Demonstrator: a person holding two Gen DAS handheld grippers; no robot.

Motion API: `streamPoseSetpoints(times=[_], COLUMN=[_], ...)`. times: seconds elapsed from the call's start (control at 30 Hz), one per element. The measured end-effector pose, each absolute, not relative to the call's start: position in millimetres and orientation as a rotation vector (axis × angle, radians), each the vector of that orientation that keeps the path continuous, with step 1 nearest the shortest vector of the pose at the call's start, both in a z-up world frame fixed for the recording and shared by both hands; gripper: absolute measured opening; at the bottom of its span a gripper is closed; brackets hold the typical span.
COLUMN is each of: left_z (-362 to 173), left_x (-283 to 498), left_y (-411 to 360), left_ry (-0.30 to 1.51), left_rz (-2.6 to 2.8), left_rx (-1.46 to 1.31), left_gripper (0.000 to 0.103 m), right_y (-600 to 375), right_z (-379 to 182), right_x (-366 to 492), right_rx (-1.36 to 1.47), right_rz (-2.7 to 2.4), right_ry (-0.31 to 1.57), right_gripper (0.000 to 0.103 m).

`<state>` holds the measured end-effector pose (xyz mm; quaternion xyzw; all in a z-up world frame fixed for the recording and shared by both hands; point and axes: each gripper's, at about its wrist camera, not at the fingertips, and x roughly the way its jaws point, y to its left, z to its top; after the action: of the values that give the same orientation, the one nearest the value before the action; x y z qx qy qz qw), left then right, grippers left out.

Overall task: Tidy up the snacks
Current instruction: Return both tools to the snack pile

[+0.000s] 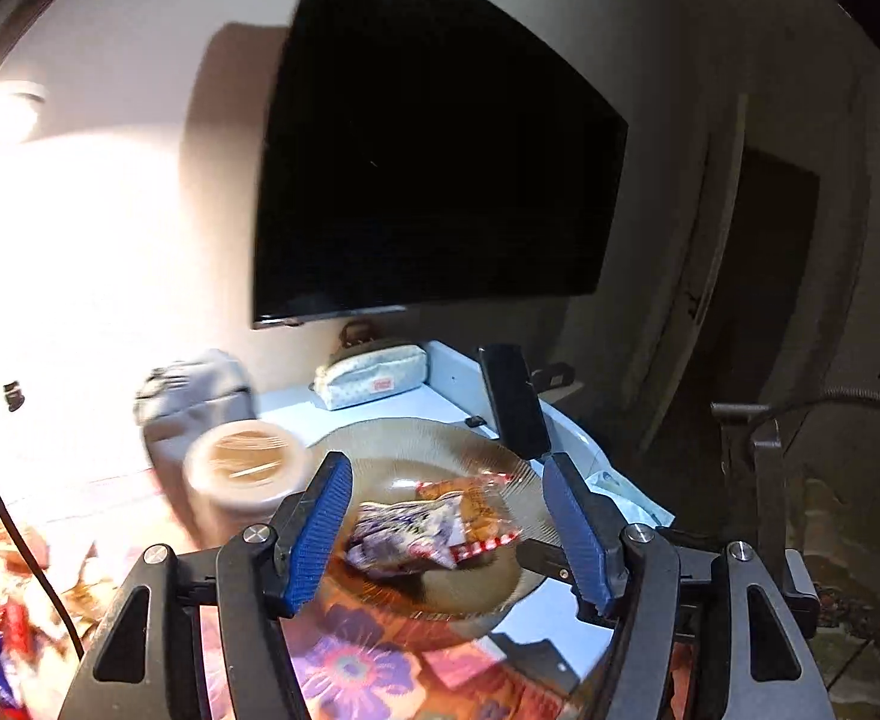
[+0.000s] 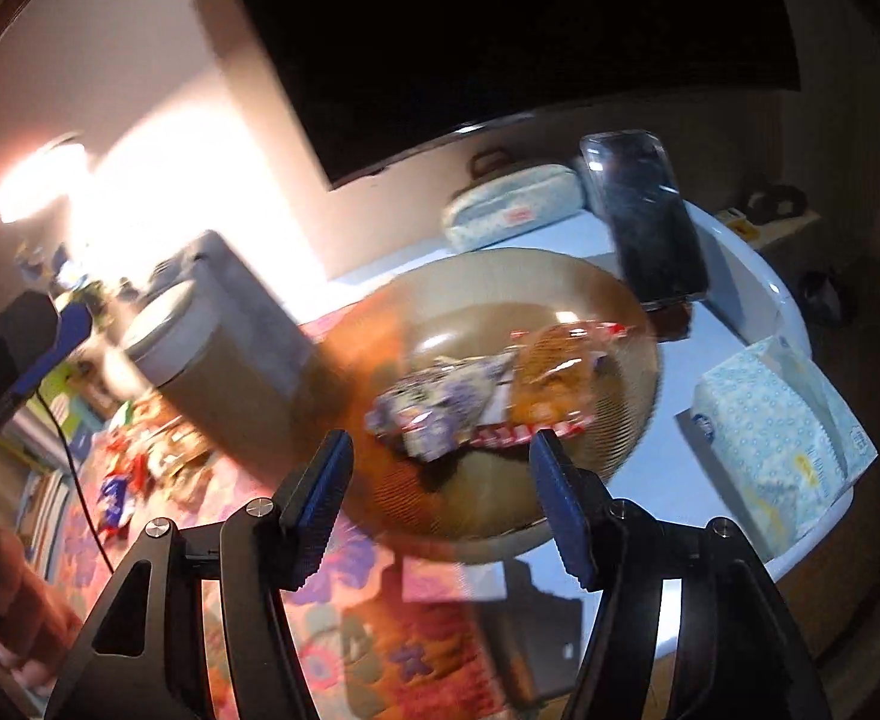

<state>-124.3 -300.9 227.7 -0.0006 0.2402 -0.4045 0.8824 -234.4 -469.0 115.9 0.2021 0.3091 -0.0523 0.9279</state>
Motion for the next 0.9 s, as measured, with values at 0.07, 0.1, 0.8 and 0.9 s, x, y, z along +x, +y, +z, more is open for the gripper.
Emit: streamPoseSetpoints(times=[0.07,0.1,0.8,0.9], left_z=[233,235,147,119], left_x=[-127,-128,-79,-64], left_y=[-273,-257,68,78], left_ry=[0.496,0.499,0.6,0.659], left_rz=[-0.824,-0.807,-0.229,-0.235], left_rx=[-0.024,-0.039,-0.298,-0.317], left_gripper=[0.064,0.064,0.092,0.092], right_y=[-450,-439,-230,-218], right_z=[119,120,73,63], right_x=[-239,-241,-131,-112], right_rx=[0.384,0.37,0.231,0.242], right_rz=[-0.065,-0.04,0.402,0.391], right_ry=[0.631,0.631,0.845,0.87], right_gripper=[0.061,0.061,0.061,0.061])
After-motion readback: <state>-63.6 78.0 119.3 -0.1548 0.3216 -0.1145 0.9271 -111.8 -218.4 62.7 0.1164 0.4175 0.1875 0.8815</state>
